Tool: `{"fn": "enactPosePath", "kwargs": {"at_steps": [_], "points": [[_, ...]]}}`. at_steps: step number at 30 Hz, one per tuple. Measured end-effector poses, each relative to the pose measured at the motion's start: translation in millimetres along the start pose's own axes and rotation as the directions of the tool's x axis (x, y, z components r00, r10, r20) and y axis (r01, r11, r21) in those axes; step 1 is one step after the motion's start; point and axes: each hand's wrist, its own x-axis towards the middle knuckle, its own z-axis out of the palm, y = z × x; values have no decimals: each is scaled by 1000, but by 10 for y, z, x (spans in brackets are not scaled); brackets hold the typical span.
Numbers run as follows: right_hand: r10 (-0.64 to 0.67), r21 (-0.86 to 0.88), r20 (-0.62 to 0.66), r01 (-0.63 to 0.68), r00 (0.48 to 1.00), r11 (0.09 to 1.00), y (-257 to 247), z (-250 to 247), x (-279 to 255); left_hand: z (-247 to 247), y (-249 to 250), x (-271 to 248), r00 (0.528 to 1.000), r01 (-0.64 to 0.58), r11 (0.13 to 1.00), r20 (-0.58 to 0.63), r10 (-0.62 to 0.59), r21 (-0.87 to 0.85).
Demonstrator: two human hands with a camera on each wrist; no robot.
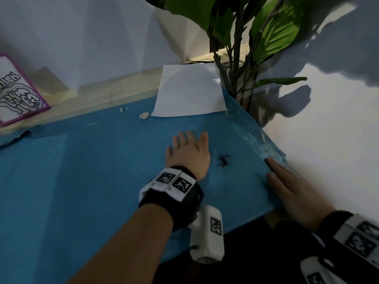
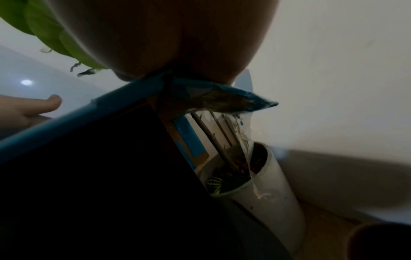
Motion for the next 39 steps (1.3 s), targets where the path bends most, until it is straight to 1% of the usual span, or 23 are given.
{"fn": "enactPosePath", "kwargs": {"at_steps": [2, 3, 5, 6, 7, 9, 10, 11, 14, 18, 20, 21, 23, 24, 27, 28, 30, 32, 33, 34, 36, 37, 39], "points": [[3, -25, -10, -3, 1000, 1000, 43, 47, 17, 79, 96, 12, 987, -17, 978, 160, -17, 209], [6, -29, -12, -7, 1000, 1000, 59, 57, 29, 162, 177, -33, 973, -97, 958, 227, 35, 270], [-9, -53, -14, 9, 1000, 999, 95, 62, 48, 273, 353, -202, 916, -271, 949, 346, 203, 163], [-19, -55, -12, 18, 1000, 998, 102, 52, 53, 260, 431, -295, 885, -301, 953, 377, 272, 20], [-19, -51, -12, 18, 1000, 999, 97, 33, 52, 209, 467, -362, 882, -297, 947, 345, 322, -125], [4, -1, -18, -4, 1000, 1000, 89, 8, 27, 88, 432, -321, 952, -234, 936, 136, 276, -263], [14, 42, -25, -13, 1000, 999, 89, 0, 7, 39, 384, -239, 975, -194, 956, 61, 212, -220], [23, 81, -37, -20, 999, 996, 113, 1, -18, 1, 324, -154, 986, -154, 980, 47, 161, -130], [71, 178, -161, -41, 985, 983, 265, 22, -128, 49, 246, -52, 984, -69, 980, 172, 36, 187], [169, 232, -342, -91, 925, 969, 604, 65, -324, 289, 382, -149, 970, -115, 985, 229, 84, 127], [210, 186, -364, -150, 908, 971, 838, 83, -386, 318, 461, -244, 966, -126, 990, 235, 108, 59], [279, 177, -354, -229, 893, 957, 983, 94, -400, 294, 476, -264, 967, -123, 992, 224, 121, -7], [462, 180, -322, -426, 826, 887, 1346, 131, -411, 205, 507, -301, 969, -70, 987, 223, 102, -144], [571, 192, -286, -537, 770, 821, 1531, 156, -423, 170, 496, -295, 967, -68, 982, 231, 108, -177], [844, 233, -166, -811, 510, 536, 2107, 238, -494, 156, 447, -260, 973, -84, 969, 191, 130, -232], [877, 257, -107, -839, 468, 479, 2265, 284, -517, 181, 431, -237, 976, -85, 963, 175, 133, -257], [878, -8, -25, -879, 478, 478, 2566, 389, -591, 231, 384, -189, 981, -58, 960, 165, 106, -274], [939, -294, 83, -892, 333, 343, 2647, 464, -706, 261, 319, -123, 983, -17, 949, 167, 73, -316], [937, -402, 61, -851, 343, 337, 2643, 529, -734, 265, 301, -102, 982, -13, 939, 170, 76, -344], [901, -451, 129, -784, 415, 426, 2647, 553, -760, 273, 275, -74, 982, -17, 937, 171, 82, -349], [840, -427, 234, -724, 490, 541, 2655, 579, -879, 285, 251, -54, 982, -26, 945, 168, 85, -327], [841, -423, 253, -727, 479, 541, 2678, 577, -899, 290, 257, -59, 983, -26, 945, 166, 84, -326], [891, -427, 241, -782, 385, 454, 2799, 670, -908, 302, 263, -51, 981, -37, 938, 166, 99, -345]]}}
